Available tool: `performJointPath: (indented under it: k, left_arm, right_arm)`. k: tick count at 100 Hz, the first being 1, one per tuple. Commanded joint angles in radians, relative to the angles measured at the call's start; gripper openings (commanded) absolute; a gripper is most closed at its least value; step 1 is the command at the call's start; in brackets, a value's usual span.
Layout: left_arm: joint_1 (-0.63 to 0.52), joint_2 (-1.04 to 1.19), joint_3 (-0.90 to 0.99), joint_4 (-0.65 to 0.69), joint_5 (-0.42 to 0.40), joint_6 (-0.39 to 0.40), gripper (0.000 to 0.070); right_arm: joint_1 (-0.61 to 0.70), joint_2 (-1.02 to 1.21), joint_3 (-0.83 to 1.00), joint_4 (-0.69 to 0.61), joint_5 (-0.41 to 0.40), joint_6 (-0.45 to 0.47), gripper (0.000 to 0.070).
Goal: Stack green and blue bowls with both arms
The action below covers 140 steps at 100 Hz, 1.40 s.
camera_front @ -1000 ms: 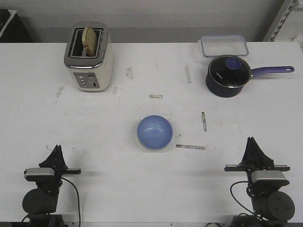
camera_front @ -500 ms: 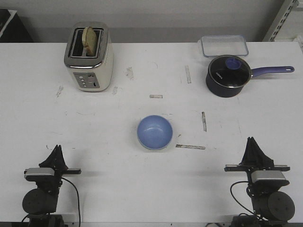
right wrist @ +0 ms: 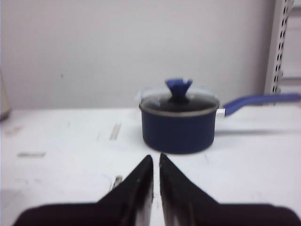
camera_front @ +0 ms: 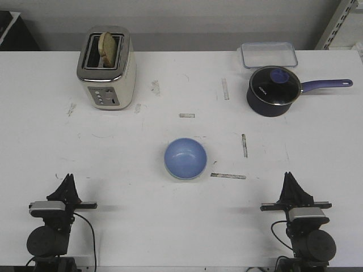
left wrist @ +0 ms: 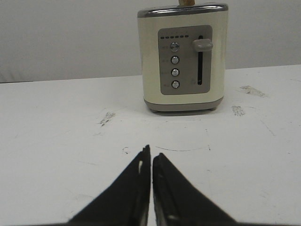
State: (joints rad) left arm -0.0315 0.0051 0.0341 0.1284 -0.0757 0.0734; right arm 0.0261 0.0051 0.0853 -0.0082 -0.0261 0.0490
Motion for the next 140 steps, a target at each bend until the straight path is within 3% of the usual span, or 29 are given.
performJointPath:
  k: [1, 140]
  left_arm:
    - [-0.002, -0.002, -0.022, 0.015, -0.002, 0.013, 0.0002]
    - [-0.002, -0.002, -0.022, 0.015, -0.002, 0.013, 0.0002]
  right_arm:
    - [0.001, -0.004, -0.024, 0.027, 0.000, 0.003, 0.0013]
    - [0.001, -0.004, -0.073, 0.038, 0.000, 0.006, 0.0013]
